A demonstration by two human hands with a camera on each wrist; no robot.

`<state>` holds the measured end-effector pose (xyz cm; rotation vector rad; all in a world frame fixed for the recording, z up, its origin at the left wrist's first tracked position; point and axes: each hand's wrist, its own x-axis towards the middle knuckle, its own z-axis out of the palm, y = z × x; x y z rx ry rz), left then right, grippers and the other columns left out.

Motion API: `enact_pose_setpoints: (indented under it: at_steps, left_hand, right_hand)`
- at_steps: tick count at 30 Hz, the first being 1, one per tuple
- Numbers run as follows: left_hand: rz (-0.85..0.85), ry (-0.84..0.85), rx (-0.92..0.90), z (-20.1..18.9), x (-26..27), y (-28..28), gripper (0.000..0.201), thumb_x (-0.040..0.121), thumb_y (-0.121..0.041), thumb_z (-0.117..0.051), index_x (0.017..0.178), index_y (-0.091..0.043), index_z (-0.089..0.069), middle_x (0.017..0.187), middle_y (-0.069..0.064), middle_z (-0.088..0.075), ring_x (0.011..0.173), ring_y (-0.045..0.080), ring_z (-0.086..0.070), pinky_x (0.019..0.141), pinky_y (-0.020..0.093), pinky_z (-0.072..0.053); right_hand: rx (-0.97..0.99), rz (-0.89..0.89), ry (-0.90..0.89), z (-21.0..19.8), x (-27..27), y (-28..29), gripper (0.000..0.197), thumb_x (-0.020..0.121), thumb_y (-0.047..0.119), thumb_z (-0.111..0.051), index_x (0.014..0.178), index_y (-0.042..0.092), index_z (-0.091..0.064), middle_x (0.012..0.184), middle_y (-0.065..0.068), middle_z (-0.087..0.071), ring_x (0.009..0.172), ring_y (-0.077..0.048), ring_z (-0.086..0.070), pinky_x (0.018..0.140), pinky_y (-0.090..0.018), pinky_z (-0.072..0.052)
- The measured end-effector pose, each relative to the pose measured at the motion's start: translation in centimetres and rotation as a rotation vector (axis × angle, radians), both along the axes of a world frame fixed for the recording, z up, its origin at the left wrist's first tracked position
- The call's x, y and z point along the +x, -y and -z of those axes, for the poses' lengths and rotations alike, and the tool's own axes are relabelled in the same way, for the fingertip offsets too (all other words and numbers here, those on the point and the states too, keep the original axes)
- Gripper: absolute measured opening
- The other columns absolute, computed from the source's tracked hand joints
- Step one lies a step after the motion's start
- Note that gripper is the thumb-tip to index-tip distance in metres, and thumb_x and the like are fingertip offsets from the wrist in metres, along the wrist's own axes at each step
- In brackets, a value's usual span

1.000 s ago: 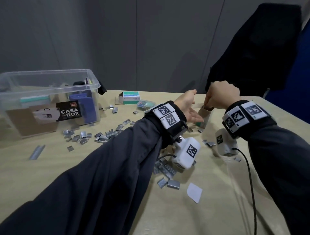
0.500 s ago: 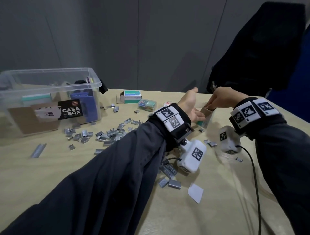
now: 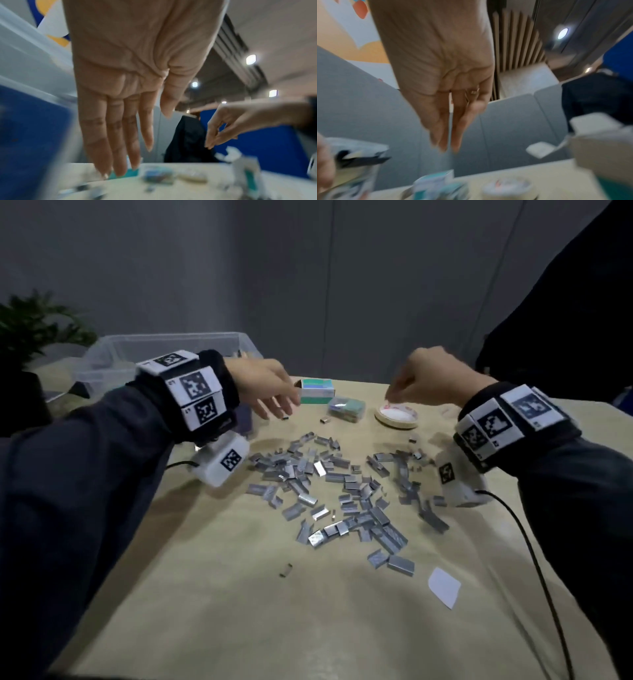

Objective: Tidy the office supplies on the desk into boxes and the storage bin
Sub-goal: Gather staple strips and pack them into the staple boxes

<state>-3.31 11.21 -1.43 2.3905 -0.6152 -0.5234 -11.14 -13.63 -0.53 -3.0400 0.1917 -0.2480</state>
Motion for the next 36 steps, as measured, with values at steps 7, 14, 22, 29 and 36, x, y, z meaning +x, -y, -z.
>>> enact_pose_setpoints:
  at_steps: [7, 14, 22, 29, 36]
  left_hand:
    - [0.162, 0.056, 0.491, 2.6, 0.4, -3.5, 0.041, 0.087, -0.034, -0.069, 0.123, -0.016, -0.059, 0.108, -0.003, -0.06, 0.102, 0.017, -0.059, 0.083, 0.032, -0.054]
    - [0.281, 0.26, 0.392, 3.5, -1.2, -2.0, 0.033, 0.088, -0.034, -0.068, 0.116, -0.016, -0.066, 0.1, -0.002, -0.067, 0.086, 0.011, -0.06, 0.077, 0.021, -0.049]
    - [0.374, 0.218, 0.394, 4.2, -2.6, -1.0, 0.04, 0.071, -0.039, -0.082, 0.103, -0.022, -0.066, 0.096, 0.001, -0.066, 0.078, 0.012, -0.058, 0.069, 0.025, -0.049]
    - [0.255, 0.237, 0.406, 4.3, -2.2, -0.8, 0.019, 0.08, -0.035, -0.076, 0.086, -0.02, -0.067, 0.083, -0.004, -0.065, 0.072, 0.009, -0.056, 0.068, 0.025, -0.046]
    - [0.163, 0.209, 0.412, 5.0, -1.2, 0.6, 0.025, 0.085, -0.04, -0.07, 0.078, -0.017, -0.063, 0.08, -0.001, -0.061, 0.072, 0.012, -0.054, 0.059, 0.021, -0.043]
  right_hand:
    - [0.009, -0.261, -0.484, 3.7, 4.2, -6.5, 0.051, 0.093, 0.013, -0.064, 0.141, 0.026, -0.051, 0.136, 0.0, -0.055, 0.111, -0.025, -0.063, 0.092, -0.034, -0.054]
    - [-0.221, -0.344, -0.571, 5.0, 6.5, -9.3, 0.062, 0.095, 0.014, -0.06, 0.147, 0.042, -0.039, 0.141, 0.003, -0.051, 0.128, -0.021, -0.049, 0.107, -0.035, -0.039]
    - [-0.228, -0.435, -0.555, 4.6, 4.3, -8.2, 0.047, 0.088, 0.017, -0.071, 0.13, 0.035, -0.061, 0.117, 0.004, -0.068, 0.11, -0.019, -0.062, 0.1, -0.037, -0.048]
    - [0.019, -0.48, -0.413, 3.7, 1.5, -8.7, 0.021, 0.077, 0.04, -0.08, 0.096, 0.031, -0.077, 0.092, 0.013, -0.073, 0.089, -0.007, -0.065, 0.085, -0.029, -0.052]
    - [-0.041, -0.492, -0.445, 5.1, 1.8, -9.4, 0.021, 0.076, 0.045, -0.079, 0.083, 0.029, -0.068, 0.078, 0.013, -0.067, 0.075, -0.007, -0.058, 0.071, -0.025, -0.045]
